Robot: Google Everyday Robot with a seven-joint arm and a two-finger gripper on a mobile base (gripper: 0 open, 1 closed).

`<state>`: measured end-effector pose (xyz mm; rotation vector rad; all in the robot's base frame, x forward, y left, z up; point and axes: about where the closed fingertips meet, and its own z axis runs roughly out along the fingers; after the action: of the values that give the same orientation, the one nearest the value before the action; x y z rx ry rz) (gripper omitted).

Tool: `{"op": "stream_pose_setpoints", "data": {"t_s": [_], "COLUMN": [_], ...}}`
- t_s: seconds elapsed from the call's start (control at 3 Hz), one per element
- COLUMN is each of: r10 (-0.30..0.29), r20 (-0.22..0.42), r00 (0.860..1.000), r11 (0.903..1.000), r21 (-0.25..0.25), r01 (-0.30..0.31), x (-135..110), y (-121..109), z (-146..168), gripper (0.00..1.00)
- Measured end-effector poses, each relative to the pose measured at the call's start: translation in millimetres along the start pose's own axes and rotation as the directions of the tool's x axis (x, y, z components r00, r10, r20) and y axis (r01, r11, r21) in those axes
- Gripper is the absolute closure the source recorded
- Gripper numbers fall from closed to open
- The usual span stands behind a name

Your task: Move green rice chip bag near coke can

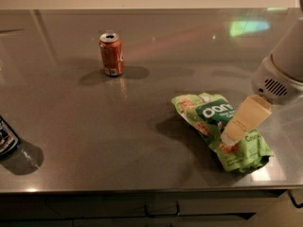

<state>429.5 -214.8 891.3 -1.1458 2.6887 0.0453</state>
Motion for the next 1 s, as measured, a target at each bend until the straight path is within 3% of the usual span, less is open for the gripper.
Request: {"op": "stream_pose_setpoints", "data": {"t_s": [0.67,1.0], "r10": [0.018,0.018], "r20": [-0.025,-0.034], "r00": [1.000,0.999], "r11": [0.9975,0.9965], "r21": [-0.068,-0.081], "r01": [-0.020,-0.021], "x": [2.9,3.8], "y": [12.0,14.4], "z": [37.1,47.2], "gripper": [0.00,0.17]}}
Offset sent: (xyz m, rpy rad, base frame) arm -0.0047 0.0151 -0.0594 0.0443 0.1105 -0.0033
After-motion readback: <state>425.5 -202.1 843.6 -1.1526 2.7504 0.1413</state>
